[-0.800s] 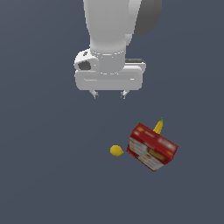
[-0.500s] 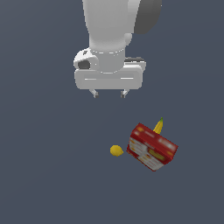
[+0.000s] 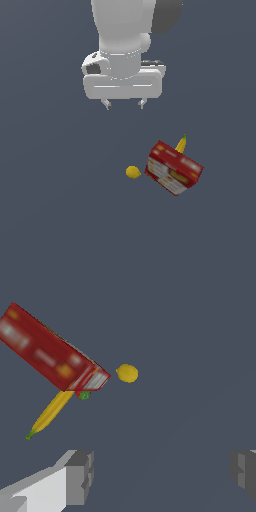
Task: Pick up a designated object from a clutter of objects.
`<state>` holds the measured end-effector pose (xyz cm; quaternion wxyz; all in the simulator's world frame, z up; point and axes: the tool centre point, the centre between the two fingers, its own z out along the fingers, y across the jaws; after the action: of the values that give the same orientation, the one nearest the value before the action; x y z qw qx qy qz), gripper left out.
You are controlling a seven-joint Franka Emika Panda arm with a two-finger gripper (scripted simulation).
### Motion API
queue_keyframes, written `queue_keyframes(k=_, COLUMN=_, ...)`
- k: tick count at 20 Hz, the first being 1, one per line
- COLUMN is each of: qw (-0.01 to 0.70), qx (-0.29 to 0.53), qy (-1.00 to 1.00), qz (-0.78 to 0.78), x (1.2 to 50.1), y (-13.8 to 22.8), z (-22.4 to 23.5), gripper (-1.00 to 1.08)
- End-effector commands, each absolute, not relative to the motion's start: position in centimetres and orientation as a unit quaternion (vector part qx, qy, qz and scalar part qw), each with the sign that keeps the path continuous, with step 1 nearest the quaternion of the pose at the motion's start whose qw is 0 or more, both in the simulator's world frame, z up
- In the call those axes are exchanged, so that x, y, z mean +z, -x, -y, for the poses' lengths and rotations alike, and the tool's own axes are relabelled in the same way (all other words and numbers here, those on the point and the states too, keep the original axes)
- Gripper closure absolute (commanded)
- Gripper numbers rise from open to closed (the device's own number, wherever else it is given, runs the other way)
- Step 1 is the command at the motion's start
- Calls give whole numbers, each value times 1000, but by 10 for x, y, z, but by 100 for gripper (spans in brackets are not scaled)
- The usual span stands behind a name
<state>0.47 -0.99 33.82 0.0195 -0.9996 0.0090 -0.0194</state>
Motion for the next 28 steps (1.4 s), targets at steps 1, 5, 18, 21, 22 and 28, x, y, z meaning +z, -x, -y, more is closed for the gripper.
queue_keyframes(k=1, qw=19, qx=-19, qy=1000, qz=-11, x=336, y=-5, z=8, gripper=-92)
queue_keyframes(k=5, qw=18, qx=-18, qy=999, qz=-21, x=330, y=-8, z=3, gripper=-92)
queue_keyframes(k=18, qw=10, qx=-12, qy=996, qz=-90, x=285, y=-23, z=-42, gripper=-92)
queue_keyframes(k=21, qw=8, qx=-11, qy=994, qz=-112, x=270, y=-27, z=-57, gripper=-92)
queue_keyframes(k=22, qw=8, qx=-11, qy=993, qz=-119, x=264, y=-27, z=-62, gripper=-92)
queue_keyframes(k=28, qw=4, qx=-9, qy=987, qz=-162, x=234, y=-31, z=-94, gripper=-92)
